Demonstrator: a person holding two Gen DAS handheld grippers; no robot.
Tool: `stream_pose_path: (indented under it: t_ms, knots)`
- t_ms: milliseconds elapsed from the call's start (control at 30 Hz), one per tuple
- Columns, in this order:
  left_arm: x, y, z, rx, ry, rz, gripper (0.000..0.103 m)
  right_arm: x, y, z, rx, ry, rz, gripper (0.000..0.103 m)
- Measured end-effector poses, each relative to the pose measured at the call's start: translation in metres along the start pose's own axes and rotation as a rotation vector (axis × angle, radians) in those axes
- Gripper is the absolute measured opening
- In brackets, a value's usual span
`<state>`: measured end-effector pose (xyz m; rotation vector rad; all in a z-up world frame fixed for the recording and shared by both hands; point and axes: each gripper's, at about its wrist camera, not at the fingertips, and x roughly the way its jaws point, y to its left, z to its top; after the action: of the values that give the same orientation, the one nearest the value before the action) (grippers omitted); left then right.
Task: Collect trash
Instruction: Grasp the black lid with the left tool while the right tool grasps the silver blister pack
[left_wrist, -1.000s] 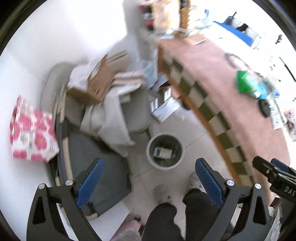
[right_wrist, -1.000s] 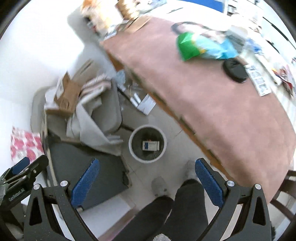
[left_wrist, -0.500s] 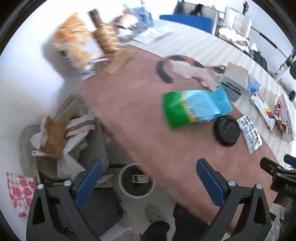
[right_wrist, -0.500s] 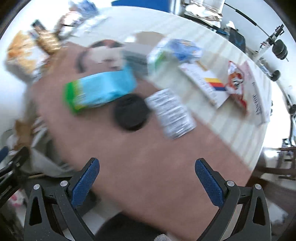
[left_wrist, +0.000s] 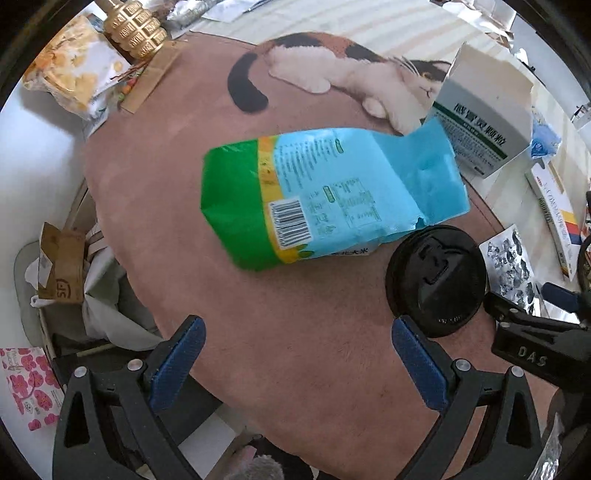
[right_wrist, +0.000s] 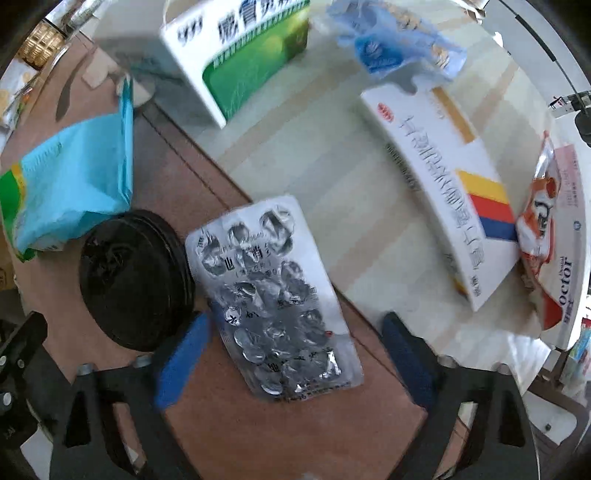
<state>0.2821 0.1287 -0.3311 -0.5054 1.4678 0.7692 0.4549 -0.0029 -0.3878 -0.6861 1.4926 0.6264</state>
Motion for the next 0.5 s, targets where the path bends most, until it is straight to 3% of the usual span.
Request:
stream_pose_path:
  t_ms: [67,167,500]
  knots:
    - [0.002,-0.001,0.001,0.003,0.003,0.002,0.103,0.0,-0.001,-0.003,0.004,-0.014,0.002,0.089]
    - [0.002,-0.006,0.002,0.012,0.008,0.008,0.103,-0.008,-0.007,-0.009,0.033,-0.044,0.001,0.073]
    - [0.003,-0.052,0.007,0.072,0.046,-0.073,0.103,-0.005,-0.111,-0.062,0.398,0.02,0.06,0.071]
